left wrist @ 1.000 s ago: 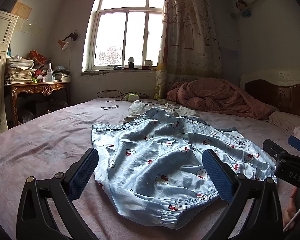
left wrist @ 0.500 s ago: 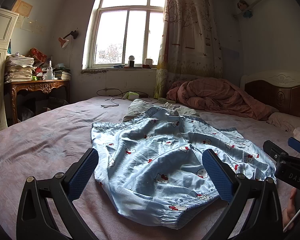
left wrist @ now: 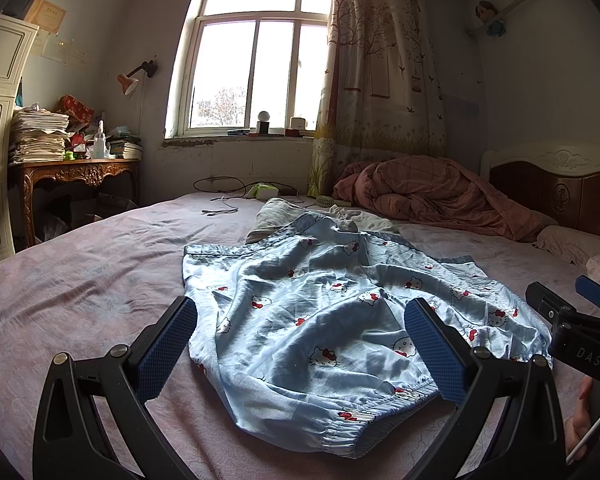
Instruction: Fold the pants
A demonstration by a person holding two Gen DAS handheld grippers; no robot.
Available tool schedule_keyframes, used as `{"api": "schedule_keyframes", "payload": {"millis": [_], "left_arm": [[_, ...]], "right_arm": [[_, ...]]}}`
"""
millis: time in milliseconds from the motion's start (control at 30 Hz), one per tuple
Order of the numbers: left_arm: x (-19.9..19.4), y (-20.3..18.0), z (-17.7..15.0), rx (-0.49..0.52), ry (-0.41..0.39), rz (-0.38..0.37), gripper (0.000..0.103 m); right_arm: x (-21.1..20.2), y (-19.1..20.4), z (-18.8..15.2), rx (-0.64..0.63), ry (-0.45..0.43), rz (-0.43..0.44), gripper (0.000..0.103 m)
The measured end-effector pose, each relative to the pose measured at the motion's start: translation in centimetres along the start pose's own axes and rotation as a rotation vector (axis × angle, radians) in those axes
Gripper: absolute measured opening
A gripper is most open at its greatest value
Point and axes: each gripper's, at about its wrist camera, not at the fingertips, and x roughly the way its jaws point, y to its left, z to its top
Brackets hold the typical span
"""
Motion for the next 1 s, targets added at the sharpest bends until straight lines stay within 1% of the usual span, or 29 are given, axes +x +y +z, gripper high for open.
{"api": "schedule_keyframes", "payload": {"millis": [767, 833, 867, 900, 933, 1000], "left_arm": [[0.1, 0.2, 0.0, -0.007, 0.001, 0.001, 0.103], [0.2, 0.4, -0.1, -0.018, 0.019, 0.008, 0.103], [0.3, 0.7, -0.1, -0.026, 0.037, 0.012, 0.103], [0.4, 0.9, -0.2, -0.037, 0.062, 0.006, 0.103], [0.5, 1.4, -0.2, -0.051, 0.087, -0.006, 0.103], [0.3, 2.0, -0.3, -0.066, 0.124, -0.037, 0.103]], "right_arm": [[0.3, -0.1, 0.1, 0.002, 0.004, 0.002, 0.103], [0.7, -0.2, 0.1, 0.013, 0.018, 0.029, 0.103], [0.6, -0.4, -0.6, 0.022, 0.028, 0.054, 0.103], [0.6, -1.0, -0.6, 0.05, 0.047, 0.099, 0.103], [0.7, -1.5, -0.7, 0.077, 0.058, 0.116, 0.103], [0.7, -2.8, -0.9, 0.134, 0.088, 0.122, 0.103]]}}
